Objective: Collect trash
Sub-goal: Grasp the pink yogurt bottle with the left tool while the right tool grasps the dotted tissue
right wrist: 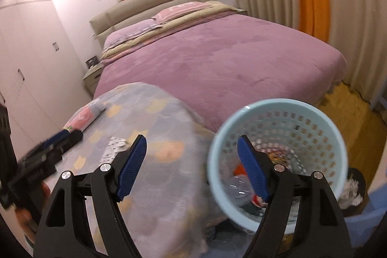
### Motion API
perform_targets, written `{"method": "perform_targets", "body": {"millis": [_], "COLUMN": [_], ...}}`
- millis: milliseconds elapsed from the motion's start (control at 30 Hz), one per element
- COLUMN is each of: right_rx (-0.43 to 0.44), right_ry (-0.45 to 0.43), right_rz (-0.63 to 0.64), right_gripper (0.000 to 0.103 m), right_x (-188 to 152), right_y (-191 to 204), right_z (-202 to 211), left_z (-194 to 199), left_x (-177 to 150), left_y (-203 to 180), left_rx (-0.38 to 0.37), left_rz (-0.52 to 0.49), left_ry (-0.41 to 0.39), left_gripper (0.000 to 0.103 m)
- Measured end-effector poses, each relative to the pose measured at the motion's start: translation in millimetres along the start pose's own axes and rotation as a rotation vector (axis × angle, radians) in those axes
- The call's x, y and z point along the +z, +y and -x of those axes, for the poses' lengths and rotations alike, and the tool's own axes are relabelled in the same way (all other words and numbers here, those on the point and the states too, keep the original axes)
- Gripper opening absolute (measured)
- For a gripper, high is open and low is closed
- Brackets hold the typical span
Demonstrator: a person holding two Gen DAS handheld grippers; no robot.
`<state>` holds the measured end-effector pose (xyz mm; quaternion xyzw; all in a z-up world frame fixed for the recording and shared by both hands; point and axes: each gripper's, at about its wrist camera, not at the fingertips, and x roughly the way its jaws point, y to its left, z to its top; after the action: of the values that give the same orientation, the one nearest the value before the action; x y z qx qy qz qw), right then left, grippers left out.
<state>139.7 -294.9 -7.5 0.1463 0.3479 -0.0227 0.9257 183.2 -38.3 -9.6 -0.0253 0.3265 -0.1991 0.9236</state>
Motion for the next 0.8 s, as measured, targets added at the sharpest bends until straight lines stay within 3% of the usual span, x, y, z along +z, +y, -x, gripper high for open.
{"method": "perform_targets", "body": {"millis": [267,367,500,800], "right_rx": [0.058,0.072,0.089,0.13], "right_ry": [0.096,0.129,0.174,0.221], "right_rz": [0.101,0.123,0.134,0.161], "right_gripper": [0.073,0.067,0.058,0.057], "right_x": [-25.0,-30.5,-37.0,-46.2], "right_y": [77.0,95.0,113.6,126.6], "right_z": [-52.4,-71.7,-97.8,-124.7], "left_z": [-8.8,-16.7,-29.6,-72.8], "left_x": [21.2,26.7,35.1,43.5], "left_y": [98.8,131.4,161.3,196.1], "left_rx": [0.153,0.192,0.2,0.214], "left_rz": [0.107,0.122,0.137,0.125], "left_ry": [0.0,0.013,0.028,0.093], "left_gripper": [0.079,0.079,0.083,0.084]}}
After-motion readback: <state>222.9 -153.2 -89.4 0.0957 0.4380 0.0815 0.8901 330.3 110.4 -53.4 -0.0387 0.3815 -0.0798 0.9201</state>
